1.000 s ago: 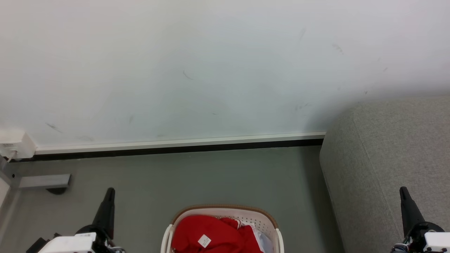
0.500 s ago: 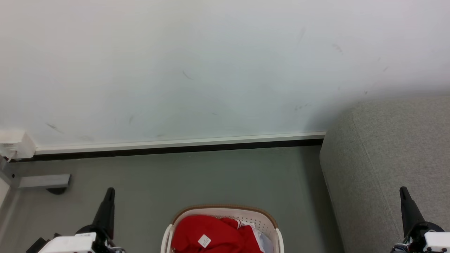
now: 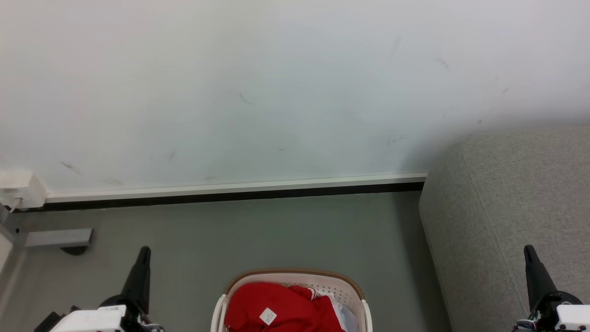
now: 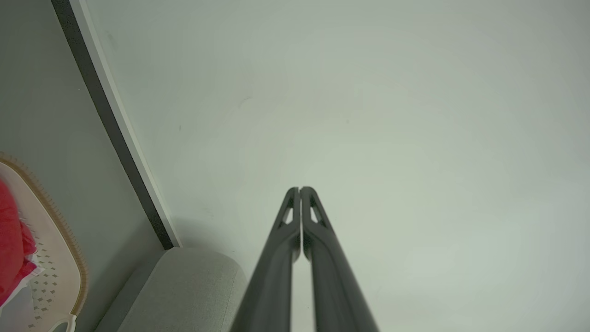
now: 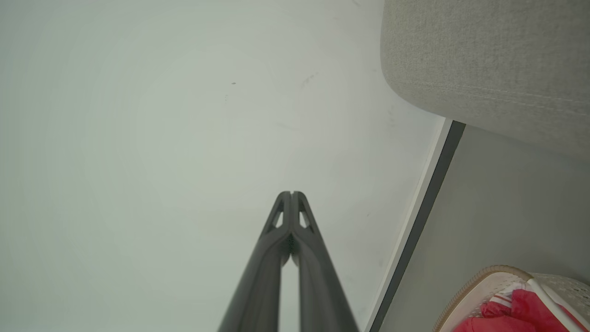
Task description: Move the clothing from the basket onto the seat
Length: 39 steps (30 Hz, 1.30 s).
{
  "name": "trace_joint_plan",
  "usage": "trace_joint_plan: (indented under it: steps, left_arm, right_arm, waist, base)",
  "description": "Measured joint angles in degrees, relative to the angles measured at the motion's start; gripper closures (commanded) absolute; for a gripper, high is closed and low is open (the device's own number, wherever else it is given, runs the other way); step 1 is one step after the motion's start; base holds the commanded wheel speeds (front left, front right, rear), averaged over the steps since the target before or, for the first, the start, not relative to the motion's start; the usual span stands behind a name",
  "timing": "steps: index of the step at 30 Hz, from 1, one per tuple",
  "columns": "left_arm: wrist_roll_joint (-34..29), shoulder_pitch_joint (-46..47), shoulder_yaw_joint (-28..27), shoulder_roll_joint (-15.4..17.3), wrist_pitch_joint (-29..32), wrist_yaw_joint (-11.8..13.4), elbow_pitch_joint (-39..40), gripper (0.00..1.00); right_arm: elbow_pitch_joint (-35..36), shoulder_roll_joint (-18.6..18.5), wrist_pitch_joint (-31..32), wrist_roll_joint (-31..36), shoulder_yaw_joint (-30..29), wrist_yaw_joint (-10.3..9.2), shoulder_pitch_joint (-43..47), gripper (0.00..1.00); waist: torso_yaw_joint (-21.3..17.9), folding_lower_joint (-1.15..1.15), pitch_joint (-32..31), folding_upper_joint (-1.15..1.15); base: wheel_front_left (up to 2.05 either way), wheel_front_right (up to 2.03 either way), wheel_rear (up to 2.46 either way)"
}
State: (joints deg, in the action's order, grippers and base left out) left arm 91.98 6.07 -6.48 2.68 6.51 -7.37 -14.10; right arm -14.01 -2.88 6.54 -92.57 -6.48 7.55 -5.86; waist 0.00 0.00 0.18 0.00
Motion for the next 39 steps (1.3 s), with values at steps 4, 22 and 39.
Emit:
trace_joint_plan:
  steps: [4,22,39]
  left_arm:
    - [0.0,0.0,0.0,0.0,0.0,0.0,0.0,0.0]
    - [-3.69,-2.21,1.46,-0.83,-3.65,0.44,-3.18,0.0]
    - [-20.04,-2.24,2.26,-0.76,-7.67,3.97,-0.38,0.0]
  right_arm:
    - [0.0,0.0,0.0,0.0,0.0,0.0,0.0,0.0]
    - [-2.75,0.86,-3.64,6.31,3.27,0.0,1.73,0.0]
    - [-0.59,0.79,-7.69,28.64,6.79,0.0,1.24,0.0]
  waist:
    - [0.0,0.0,0.0,0.0]
    - [0.25,0.0,0.05,0.0]
    - [0.56,0.0,0.21,0.0]
  base:
    - [0.0,0.0,0.0]
    - [0.0,0.0,0.0]
    - [0.0,0.0,0.0]
